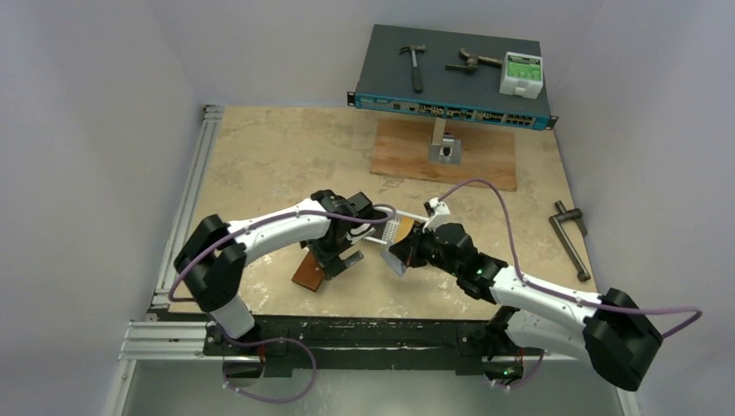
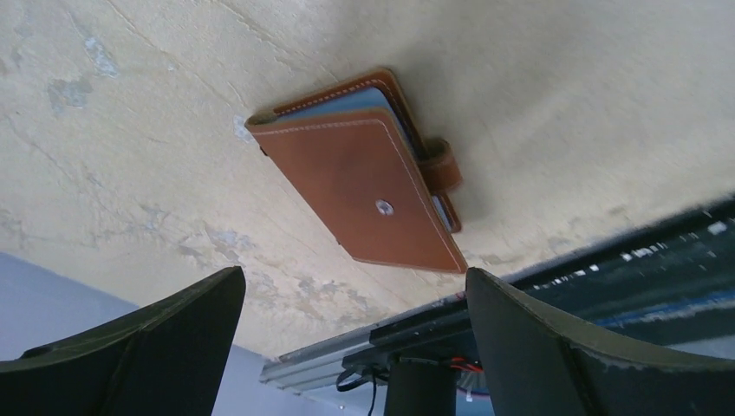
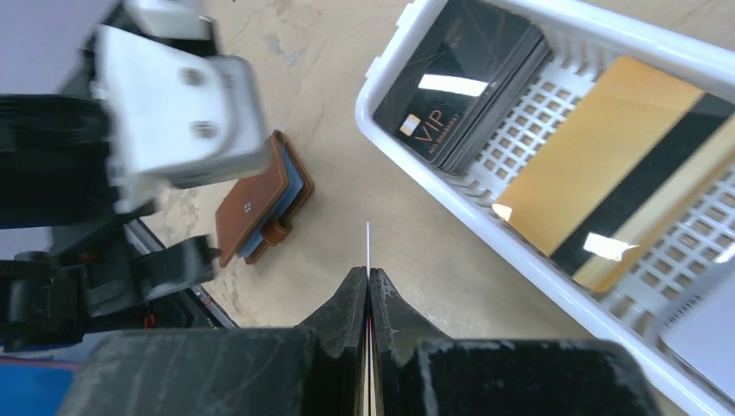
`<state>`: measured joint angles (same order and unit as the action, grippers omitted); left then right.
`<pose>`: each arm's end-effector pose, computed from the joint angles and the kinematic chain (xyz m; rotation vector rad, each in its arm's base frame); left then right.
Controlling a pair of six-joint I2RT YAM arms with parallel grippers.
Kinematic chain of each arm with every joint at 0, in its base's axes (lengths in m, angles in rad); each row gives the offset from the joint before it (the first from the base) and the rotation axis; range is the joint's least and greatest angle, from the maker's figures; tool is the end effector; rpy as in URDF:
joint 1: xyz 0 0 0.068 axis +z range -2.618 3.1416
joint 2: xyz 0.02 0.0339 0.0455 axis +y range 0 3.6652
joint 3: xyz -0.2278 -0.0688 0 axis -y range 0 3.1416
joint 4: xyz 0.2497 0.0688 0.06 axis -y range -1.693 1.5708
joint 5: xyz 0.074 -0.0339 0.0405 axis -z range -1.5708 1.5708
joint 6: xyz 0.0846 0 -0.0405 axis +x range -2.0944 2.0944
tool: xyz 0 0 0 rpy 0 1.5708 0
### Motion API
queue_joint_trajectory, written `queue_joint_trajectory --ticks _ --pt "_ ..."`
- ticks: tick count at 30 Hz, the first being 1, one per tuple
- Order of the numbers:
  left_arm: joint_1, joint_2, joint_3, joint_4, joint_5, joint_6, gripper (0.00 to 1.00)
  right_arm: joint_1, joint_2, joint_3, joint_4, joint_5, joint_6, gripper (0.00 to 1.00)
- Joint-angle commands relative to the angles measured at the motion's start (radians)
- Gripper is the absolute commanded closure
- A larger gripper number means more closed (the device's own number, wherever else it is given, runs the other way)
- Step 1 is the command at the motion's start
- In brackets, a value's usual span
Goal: Put the credit cards into the card holder
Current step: Open the card holder at the center of the board.
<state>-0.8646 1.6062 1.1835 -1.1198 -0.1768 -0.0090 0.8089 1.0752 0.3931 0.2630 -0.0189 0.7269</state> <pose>0.1962 -0.2071 0.1362 1.2548 2.7612 0.2254 0.1978 0.2096 0.1385 -0.1006 2.1331 0.9776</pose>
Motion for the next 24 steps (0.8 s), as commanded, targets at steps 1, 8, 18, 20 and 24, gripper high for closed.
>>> queue_joint_trajectory --ticks 1,8,18,20,24 --pt "0.004 0.118 0.032 0.025 -0.125 -0.058 0.00 -0.009 -0.128 -0.029 -0.095 0.112 0.021 1.00" --pt "0.000 0.227 0.071 0.029 -0.103 -0.084 0.00 -0.012 -0.193 -0.036 -0.110 0.125 0.016 1.00" --pt "-0.002 0.156 0.002 0.062 -0.065 -0.071 0.03 -0.013 -0.175 -0.046 -0.053 0.097 0.019 1.00" --pt "0.010 0.152 0.001 0.061 -0.071 -0.070 0.10 -0.013 -0.173 -0.050 -0.044 0.096 0.021 1.00" --pt "0.047 0.188 0.011 0.049 -0.078 -0.066 0.22 -0.013 -0.184 -0.056 -0.033 0.100 0.025 1.00"
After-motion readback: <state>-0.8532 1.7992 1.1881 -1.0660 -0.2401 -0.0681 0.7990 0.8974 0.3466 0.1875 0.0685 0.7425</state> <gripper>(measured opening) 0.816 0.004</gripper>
